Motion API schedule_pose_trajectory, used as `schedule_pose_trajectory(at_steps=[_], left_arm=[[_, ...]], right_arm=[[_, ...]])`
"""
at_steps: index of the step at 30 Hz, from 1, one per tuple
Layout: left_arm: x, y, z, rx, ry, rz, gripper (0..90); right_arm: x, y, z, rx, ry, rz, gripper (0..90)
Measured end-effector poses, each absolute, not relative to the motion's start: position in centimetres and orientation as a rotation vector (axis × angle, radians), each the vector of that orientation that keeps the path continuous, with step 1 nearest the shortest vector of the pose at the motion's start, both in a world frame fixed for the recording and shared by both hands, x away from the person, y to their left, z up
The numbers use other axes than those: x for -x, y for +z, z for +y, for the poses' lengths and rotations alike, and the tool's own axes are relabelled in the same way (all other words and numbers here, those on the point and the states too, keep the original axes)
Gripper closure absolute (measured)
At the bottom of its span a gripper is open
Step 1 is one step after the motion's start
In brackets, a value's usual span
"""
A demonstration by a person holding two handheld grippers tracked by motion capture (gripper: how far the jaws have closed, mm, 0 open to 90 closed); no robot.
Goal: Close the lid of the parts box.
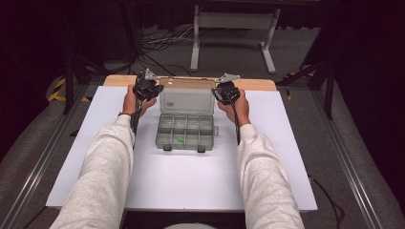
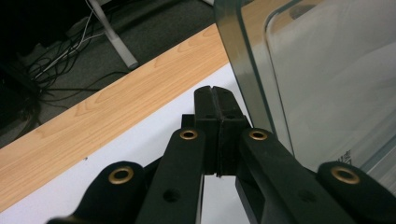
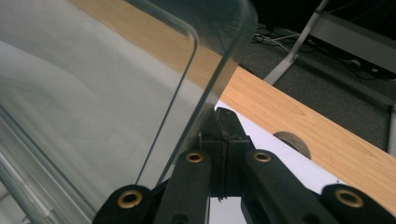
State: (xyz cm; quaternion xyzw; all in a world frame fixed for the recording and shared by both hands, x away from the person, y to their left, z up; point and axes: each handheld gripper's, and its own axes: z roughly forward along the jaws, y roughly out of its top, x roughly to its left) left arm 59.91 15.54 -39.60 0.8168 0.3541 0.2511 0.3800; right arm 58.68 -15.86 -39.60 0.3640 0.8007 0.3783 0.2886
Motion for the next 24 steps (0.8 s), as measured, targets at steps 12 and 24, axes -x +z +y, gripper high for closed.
schedule_pose_trajectory(at_steps=[12, 24], left_arm=[[-59.4, -38.7, 15.7, -2.068, 0.643, 0.889, 90.0], [-58.6, -37.6, 15.8, -2.058, 0.656, 0.871, 90.0]], right_arm=[[-58.1, -38.6, -15.9, -0.954, 1.036, 2.113, 90.0], [-57.3, -37.4, -15.9, -0.943, 1.067, 2.098, 90.0]])
